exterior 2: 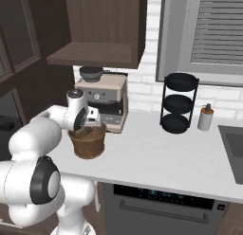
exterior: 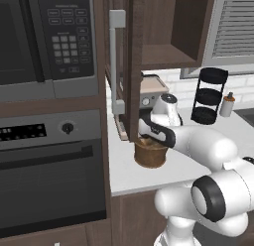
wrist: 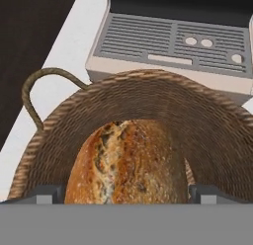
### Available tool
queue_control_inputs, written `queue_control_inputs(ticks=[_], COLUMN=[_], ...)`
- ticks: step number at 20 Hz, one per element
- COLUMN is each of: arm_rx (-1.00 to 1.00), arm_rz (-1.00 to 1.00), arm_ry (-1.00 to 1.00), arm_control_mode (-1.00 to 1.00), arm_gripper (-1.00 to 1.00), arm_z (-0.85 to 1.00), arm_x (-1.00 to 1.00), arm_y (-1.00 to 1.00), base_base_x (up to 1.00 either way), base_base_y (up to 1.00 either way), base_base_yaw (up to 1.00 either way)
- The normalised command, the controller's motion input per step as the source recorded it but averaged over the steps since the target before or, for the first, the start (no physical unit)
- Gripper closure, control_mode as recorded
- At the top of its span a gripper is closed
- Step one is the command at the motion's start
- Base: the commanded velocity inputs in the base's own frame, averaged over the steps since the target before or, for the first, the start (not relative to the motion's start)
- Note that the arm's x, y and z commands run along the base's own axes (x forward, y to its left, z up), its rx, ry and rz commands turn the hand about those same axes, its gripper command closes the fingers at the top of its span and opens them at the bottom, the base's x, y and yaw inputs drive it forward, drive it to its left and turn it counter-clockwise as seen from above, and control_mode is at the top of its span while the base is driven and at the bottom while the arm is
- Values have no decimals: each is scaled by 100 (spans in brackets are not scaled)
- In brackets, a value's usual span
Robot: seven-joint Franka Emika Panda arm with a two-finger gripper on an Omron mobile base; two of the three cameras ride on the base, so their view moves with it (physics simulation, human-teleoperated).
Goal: Open the cabinet, pick up the bread from the cabinet and place it in the basket. Then move the basket to the dining counter.
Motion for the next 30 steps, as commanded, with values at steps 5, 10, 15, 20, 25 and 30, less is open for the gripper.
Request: queue_control_inputs(ticks=[5, 10, 15, 20, 25, 30], arm_rx=[-18, -10, -3, -8, -2, 3], arm_rz=[-10, -20, -18, -14, -4, 0], arm_ry=[-6, 5, -1, -10, -29, -20], arm_control_mode=[-100, -100, -100, -100, -100, -100], arm_gripper=[-100, -100, -100, -100, -100, -100], arm_z=[0, -15, 0, 0, 24, 35], arm_x=[-1, 2, 0, 0, -23, -33], arm_y=[-5, -52, -68, -43, -24, -20], base_base_x=[0, 0, 0, 0, 0, 0], base_base_y=[0, 0, 0, 0, 0, 0], base_base_yaw=[0, 0, 0, 0, 0, 0])
